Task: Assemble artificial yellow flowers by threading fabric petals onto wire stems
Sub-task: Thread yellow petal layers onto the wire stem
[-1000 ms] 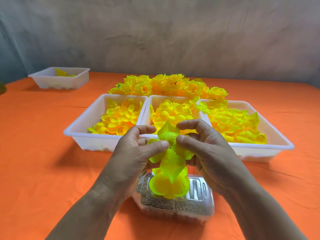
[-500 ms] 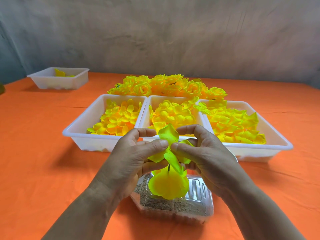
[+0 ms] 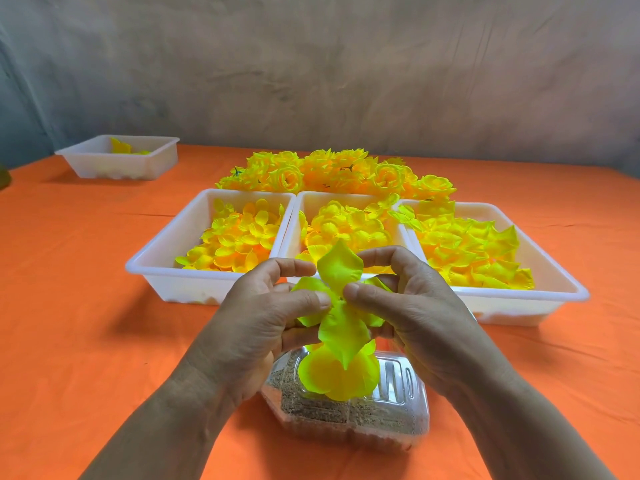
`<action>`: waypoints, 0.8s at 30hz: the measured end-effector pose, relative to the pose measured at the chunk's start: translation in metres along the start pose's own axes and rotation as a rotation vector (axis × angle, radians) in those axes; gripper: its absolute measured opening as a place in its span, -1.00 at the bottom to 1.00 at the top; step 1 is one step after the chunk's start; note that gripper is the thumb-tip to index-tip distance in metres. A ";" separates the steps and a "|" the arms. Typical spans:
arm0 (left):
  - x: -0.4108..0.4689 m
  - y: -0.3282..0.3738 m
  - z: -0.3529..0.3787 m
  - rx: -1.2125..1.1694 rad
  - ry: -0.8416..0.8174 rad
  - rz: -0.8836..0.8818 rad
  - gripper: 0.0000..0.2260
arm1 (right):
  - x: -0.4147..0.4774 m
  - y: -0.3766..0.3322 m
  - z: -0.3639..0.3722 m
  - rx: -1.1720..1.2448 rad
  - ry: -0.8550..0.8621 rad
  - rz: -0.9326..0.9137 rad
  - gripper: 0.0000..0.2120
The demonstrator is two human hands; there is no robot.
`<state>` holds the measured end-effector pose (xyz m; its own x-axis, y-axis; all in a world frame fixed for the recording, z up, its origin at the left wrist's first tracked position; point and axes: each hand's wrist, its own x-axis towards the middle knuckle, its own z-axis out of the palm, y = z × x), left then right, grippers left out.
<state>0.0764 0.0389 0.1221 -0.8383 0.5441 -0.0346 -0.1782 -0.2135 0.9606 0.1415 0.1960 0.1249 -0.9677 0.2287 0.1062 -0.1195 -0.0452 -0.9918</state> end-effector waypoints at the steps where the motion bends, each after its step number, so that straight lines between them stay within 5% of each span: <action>1: 0.000 0.000 0.000 0.000 -0.002 0.001 -0.49 | 0.000 0.000 0.000 -0.001 -0.001 -0.005 -0.72; 24: -0.004 -0.003 0.004 0.086 0.001 0.009 -0.54 | -0.005 0.002 0.001 -0.029 0.036 -0.014 -0.73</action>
<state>0.0824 0.0400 0.1206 -0.8402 0.5416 -0.0258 -0.1257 -0.1483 0.9809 0.1456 0.1943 0.1221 -0.9574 0.2637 0.1176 -0.1256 -0.0136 -0.9920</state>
